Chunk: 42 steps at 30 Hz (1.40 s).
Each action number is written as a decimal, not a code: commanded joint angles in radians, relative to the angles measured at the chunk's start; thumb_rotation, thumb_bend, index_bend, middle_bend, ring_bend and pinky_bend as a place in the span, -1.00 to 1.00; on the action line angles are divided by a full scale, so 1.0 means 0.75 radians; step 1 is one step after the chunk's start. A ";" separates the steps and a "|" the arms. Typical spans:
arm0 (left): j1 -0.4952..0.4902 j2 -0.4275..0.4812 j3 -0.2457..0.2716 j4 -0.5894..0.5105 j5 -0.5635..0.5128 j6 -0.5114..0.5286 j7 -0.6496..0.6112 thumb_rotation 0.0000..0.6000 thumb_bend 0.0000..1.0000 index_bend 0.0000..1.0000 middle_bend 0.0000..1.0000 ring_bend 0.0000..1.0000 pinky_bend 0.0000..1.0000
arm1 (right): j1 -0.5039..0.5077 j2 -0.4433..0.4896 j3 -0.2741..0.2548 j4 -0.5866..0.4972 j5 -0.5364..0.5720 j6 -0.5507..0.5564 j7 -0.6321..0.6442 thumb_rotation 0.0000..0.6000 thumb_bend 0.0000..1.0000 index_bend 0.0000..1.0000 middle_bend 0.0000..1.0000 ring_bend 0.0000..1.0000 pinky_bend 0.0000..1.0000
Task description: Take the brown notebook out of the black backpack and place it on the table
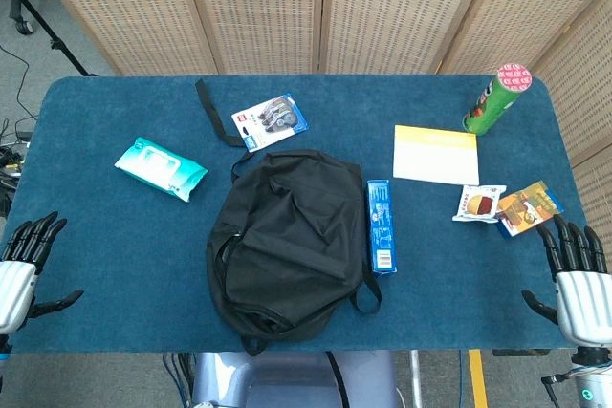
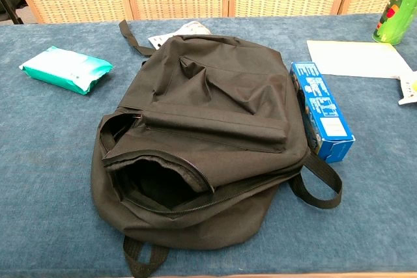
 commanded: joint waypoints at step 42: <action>0.008 0.022 -0.024 0.013 -0.051 0.000 -0.069 1.00 -1.00 -1.00 -1.00 -1.00 -1.00 | 0.622 -0.154 -0.047 -0.365 -0.160 -0.936 0.183 1.00 -1.00 -0.86 -1.00 -1.00 -1.00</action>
